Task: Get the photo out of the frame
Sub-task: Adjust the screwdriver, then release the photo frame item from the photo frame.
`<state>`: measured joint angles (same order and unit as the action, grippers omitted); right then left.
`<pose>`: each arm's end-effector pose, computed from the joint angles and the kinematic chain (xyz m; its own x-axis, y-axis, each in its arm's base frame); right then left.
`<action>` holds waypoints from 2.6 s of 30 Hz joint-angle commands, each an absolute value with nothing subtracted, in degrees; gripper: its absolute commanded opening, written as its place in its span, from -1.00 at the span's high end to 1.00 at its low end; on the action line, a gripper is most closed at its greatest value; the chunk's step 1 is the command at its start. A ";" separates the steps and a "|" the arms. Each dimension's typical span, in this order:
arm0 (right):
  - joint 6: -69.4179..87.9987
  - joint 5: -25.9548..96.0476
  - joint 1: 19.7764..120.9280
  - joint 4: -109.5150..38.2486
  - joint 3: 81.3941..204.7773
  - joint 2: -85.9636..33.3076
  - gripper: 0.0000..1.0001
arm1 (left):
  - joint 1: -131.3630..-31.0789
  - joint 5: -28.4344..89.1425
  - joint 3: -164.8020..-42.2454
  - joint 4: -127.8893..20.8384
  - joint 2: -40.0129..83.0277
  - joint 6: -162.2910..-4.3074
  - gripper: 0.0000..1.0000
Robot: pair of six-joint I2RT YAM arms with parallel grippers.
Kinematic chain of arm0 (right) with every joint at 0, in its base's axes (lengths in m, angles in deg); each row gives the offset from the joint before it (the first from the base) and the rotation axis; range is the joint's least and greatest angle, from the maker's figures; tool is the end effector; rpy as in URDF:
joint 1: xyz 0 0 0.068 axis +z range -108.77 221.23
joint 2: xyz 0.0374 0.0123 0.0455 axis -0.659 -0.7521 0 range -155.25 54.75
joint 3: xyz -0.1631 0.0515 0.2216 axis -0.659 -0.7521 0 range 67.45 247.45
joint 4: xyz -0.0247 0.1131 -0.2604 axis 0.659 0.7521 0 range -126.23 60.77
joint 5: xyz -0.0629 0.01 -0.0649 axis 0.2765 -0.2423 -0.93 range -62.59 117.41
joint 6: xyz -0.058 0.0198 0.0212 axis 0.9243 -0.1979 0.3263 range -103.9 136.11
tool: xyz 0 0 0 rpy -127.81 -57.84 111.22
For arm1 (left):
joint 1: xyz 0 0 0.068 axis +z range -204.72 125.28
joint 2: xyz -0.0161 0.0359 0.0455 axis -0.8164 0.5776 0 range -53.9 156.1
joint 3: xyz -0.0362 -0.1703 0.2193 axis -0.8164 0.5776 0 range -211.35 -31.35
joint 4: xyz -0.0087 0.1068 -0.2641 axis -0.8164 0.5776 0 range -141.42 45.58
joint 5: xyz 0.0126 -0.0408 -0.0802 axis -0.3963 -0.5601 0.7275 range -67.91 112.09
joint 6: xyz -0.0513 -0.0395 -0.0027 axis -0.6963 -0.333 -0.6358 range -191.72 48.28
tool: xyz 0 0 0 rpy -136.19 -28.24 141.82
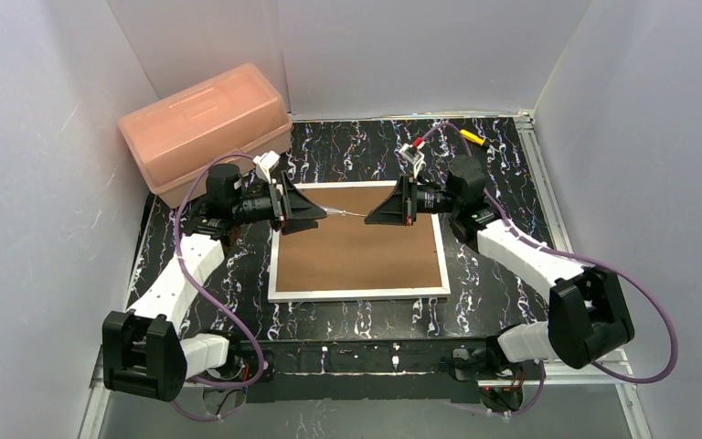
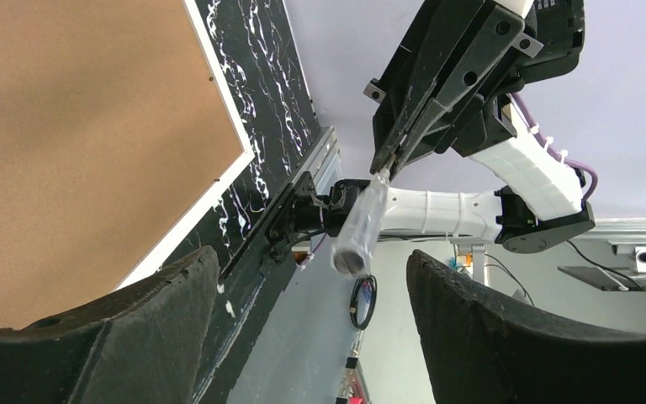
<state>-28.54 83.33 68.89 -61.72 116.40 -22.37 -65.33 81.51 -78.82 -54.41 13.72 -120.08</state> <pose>0.2711 0.1894 0.2987 -0.7272 0.0633 -0.6835 -0.6774 0.0951 0.7295 0.2732 -0.0955 0.2984 -0.8669 -0.2245 -0.4450 0.3827 0.2721 -0.8829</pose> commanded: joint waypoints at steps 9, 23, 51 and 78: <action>-31.92 87.36 74.56 -69.54 118.74 -28.63 0.97 | -66.29 86.57 -80.27 -54.94 10.48 -118.06 -0.27; -47.93 89.76 75.71 -89.91 117.77 -35.36 0.97 | -66.84 89.22 -77.59 -54.94 8.80 -114.79 -0.06; -51.40 91.12 75.01 -94.10 118.17 -39.12 -0.12 | -67.01 88.16 -76.48 -53.48 9.01 -113.18 1.00; -9.20 35.31 52.57 -21.10 106.64 -16.88 -0.43 | -96.94 42.42 -79.95 -53.80 27.27 -132.82 1.00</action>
